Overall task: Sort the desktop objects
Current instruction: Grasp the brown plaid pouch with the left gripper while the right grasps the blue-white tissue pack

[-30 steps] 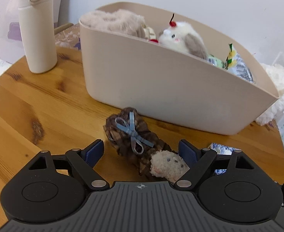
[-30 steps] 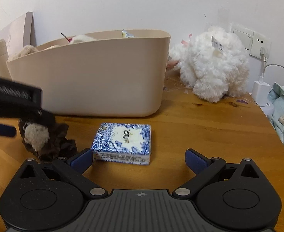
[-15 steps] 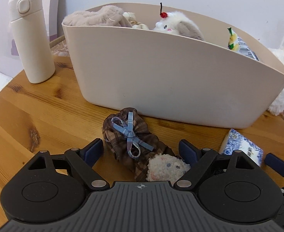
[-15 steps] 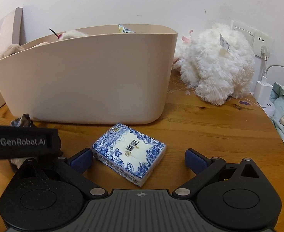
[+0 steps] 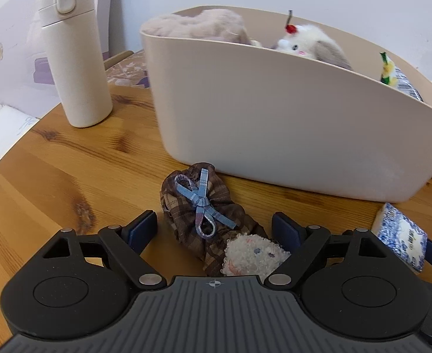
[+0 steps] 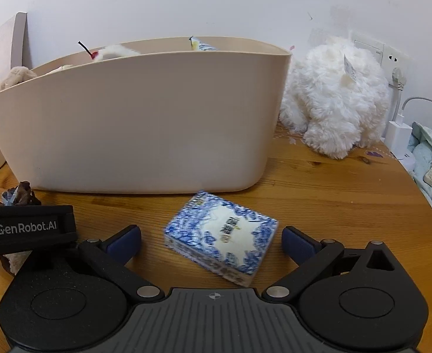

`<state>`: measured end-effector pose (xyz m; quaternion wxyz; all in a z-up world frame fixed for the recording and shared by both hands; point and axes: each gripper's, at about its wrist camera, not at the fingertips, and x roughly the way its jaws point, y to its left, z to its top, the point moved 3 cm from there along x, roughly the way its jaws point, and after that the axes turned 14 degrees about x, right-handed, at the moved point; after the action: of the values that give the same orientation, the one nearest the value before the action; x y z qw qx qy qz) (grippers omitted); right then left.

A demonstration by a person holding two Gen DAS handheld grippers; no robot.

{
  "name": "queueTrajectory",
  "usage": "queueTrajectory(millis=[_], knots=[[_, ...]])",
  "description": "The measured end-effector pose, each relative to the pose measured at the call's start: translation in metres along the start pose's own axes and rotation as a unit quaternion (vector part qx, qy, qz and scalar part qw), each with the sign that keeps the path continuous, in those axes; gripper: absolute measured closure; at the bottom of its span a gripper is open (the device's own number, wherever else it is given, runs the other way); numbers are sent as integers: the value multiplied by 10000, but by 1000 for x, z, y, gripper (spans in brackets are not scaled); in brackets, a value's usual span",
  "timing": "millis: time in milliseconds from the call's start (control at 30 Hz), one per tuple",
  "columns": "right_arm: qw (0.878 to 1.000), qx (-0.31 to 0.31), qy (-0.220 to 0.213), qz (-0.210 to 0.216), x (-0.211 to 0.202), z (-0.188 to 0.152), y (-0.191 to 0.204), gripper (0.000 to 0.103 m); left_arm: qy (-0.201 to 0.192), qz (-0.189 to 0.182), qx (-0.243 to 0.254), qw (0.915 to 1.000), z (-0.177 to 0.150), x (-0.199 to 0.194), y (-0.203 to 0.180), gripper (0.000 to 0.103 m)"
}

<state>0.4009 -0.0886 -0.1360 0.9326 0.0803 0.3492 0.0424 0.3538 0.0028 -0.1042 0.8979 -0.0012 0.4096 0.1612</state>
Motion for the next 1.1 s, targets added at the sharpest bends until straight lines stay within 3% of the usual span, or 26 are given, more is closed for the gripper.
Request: queueTrajectory(millis=[167,233,267,300,367,400,433,700,733,900,1100], knots=[[9998,94,-87,-170,-2,-1,4,6,20,22,-86,10000,0,-2,11,17],[9993,233,-174,-221,-4,0,1,18,40,83,-57,9999,1,0,14,20],[9988,340,-236,-261,-6,1,-2,32,56,133,57,9999,1,0,13,21],[9984,424,-251,-273,-6,1,-5,35,35,148,132,9998,0,0,12,22],[9984,411,-265,-286,-9,0,-7,38,-13,137,141,9998,-1,-2,13,29],[9984,418,-272,-285,-10,-1,-9,40,-51,126,160,9998,-2,-4,14,42],[9984,416,-277,-283,-12,-2,-9,40,-85,97,200,9997,-2,-6,14,52],[9985,450,-272,-118,-28,-10,-17,41,-43,-156,350,9993,-8,-14,20,65],[9986,440,-283,-85,-30,-10,-16,41,-46,-186,391,9990,-9,-16,20,71],[9987,284,-411,139,-52,-10,-10,41,9,-380,432,9983,-13,-22,27,72],[9978,69,-528,407,-78,-12,-3,41,-200,-314,620,9974,-19,-37,33,72]])
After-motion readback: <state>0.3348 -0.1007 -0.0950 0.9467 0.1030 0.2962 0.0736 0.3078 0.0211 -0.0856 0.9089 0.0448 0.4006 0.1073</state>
